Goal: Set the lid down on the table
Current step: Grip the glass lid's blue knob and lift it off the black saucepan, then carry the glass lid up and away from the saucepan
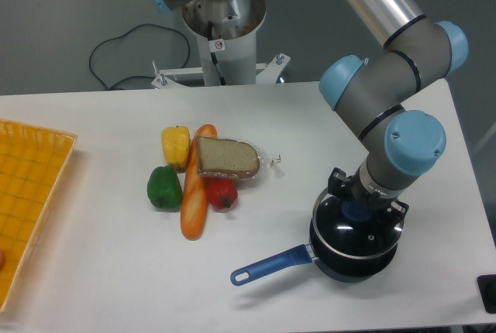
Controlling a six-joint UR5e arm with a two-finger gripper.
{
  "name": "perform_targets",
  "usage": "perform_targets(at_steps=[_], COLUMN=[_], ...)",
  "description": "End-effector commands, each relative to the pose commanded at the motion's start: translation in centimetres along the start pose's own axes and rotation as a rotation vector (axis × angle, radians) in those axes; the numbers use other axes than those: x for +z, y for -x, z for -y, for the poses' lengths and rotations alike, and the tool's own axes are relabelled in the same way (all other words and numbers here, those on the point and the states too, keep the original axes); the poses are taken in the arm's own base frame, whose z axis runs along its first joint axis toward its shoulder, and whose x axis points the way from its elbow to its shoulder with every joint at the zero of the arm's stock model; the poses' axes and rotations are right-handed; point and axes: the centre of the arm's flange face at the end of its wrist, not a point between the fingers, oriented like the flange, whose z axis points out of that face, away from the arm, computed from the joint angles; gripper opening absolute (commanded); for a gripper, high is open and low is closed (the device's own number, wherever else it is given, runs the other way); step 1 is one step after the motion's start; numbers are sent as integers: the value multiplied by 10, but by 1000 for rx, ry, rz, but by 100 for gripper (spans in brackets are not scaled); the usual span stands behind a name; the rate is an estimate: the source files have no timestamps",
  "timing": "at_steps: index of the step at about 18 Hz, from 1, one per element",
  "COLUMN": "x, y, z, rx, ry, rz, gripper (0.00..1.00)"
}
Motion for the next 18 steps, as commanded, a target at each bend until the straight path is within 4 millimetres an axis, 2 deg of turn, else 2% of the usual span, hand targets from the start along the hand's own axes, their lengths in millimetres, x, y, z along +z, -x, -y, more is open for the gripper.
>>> perform_targets(at_steps=[7, 12, 18], x=[-2, -7, -8], y=[-1, -8, -27], z=[0, -5, -14], rx=[0, -1, -1], ry=[1, 19, 36], rz=[2, -21, -51], gripper=[63, 63, 63])
